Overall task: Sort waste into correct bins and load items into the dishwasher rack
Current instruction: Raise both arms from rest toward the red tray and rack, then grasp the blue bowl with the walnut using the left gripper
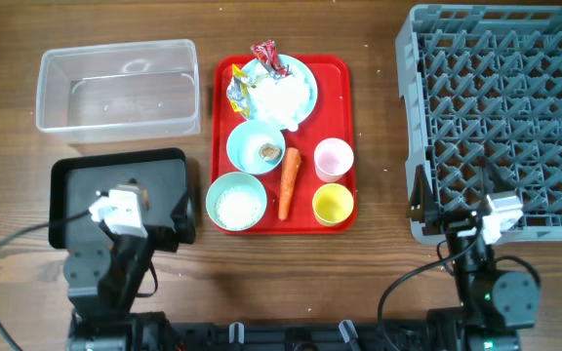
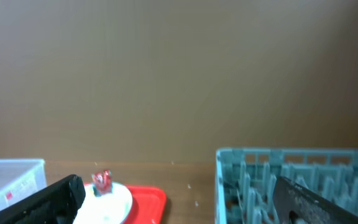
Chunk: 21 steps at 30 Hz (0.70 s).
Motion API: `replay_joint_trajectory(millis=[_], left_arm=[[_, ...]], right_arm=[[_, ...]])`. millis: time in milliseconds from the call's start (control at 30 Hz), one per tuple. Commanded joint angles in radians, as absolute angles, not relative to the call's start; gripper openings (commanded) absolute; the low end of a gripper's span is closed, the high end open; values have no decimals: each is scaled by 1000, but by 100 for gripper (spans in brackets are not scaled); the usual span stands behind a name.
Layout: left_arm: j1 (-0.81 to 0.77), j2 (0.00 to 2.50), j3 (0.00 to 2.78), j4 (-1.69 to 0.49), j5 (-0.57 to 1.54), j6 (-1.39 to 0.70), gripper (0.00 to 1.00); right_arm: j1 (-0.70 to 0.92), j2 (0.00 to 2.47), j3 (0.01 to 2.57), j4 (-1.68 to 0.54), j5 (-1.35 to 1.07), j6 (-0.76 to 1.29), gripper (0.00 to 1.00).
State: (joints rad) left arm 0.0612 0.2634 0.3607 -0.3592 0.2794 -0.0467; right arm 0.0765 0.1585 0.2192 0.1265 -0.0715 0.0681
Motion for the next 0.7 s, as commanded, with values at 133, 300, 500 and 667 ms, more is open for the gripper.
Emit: replay_joint_trajectory(millis=[133, 300, 500, 667], left_arm=[[68, 759, 860, -589, 271, 0, 100], [67, 1042, 1041, -710, 269, -1, 100], [67, 1354, 1216, -829, 342, -46, 100], [19, 1467, 1216, -739, 449, -34, 100]], right_arm=[[73, 660, 714, -102, -272, -25, 100], [73, 999, 1066, -398, -327, -27, 100], [73, 1219, 1200, -474, -443, 101, 100], [72, 1260, 1198, -505, -442, 122, 100]])
